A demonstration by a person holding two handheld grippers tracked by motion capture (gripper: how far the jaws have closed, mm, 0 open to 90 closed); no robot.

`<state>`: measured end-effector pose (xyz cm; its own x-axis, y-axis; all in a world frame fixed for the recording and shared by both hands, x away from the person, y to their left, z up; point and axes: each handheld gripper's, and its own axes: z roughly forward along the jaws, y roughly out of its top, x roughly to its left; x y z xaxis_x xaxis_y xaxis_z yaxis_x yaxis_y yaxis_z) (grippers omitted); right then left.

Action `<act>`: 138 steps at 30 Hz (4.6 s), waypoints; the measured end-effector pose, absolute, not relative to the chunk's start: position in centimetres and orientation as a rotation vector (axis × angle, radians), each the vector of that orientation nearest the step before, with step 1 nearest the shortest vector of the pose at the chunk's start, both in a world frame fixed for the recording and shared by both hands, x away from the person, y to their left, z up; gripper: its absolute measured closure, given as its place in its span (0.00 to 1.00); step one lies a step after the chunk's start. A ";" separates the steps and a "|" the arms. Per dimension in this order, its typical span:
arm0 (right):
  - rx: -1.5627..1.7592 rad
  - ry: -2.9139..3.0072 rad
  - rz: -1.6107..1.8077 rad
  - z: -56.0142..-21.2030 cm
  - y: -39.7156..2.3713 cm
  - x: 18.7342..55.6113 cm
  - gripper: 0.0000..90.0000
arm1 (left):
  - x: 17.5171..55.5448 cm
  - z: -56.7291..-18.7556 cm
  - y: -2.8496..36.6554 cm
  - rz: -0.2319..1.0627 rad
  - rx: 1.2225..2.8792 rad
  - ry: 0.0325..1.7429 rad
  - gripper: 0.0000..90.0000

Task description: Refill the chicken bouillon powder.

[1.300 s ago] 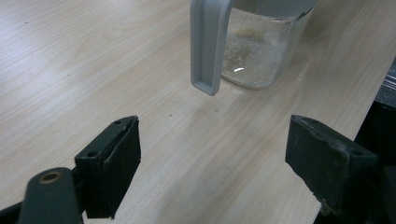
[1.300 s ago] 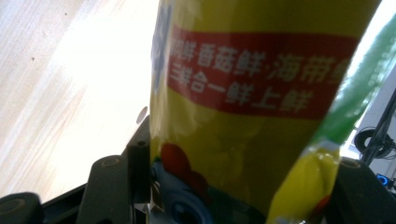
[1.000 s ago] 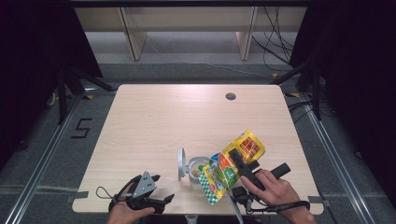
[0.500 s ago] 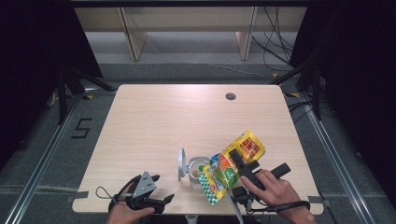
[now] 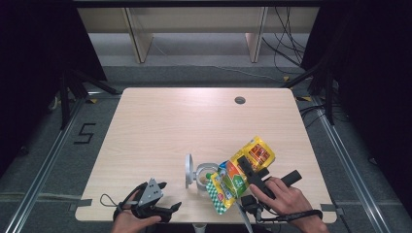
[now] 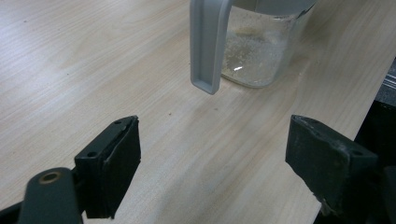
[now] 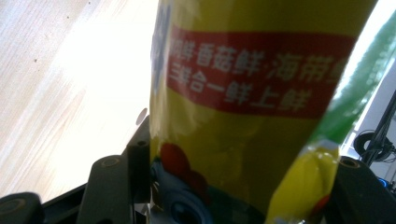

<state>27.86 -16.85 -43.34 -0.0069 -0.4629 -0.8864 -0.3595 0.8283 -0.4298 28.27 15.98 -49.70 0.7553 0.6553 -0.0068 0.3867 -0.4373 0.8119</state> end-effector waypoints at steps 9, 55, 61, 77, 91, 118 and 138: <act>-0.652 1.604 -0.089 -43.3 -17.0 27.8 0.48 | 28.3 -49.7 16.0 0.393 2.077 0.780 0.19; -0.639 1.612 -0.096 -43.1 -17.4 28.1 0.48 | 28.4 -49.7 16.1 0.416 2.095 0.770 0.19; -0.646 1.605 -0.097 -43.2 -17.3 28.0 0.48 | 28.3 -49.7 16.1 0.403 2.088 0.779 0.19; -0.664 1.592 -0.105 -43.0 -17.4 28.0 0.48 | 28.4 -49.7 16.1 0.409 2.092 0.776 0.19; -0.663 1.607 -0.095 -43.1 -17.2 27.8 0.48 | 28.5 -49.7 16.2 0.425 2.106 0.747 0.19; -0.661 1.603 -0.115 -43.2 -17.4 27.8 0.49 | 28.4 -49.7 16.1 0.419 2.100 0.767 0.19; -0.663 1.595 -0.113 -43.0 -17.4 27.9 0.49 | 28.2 -49.8 16.2 0.415 2.079 0.791 0.19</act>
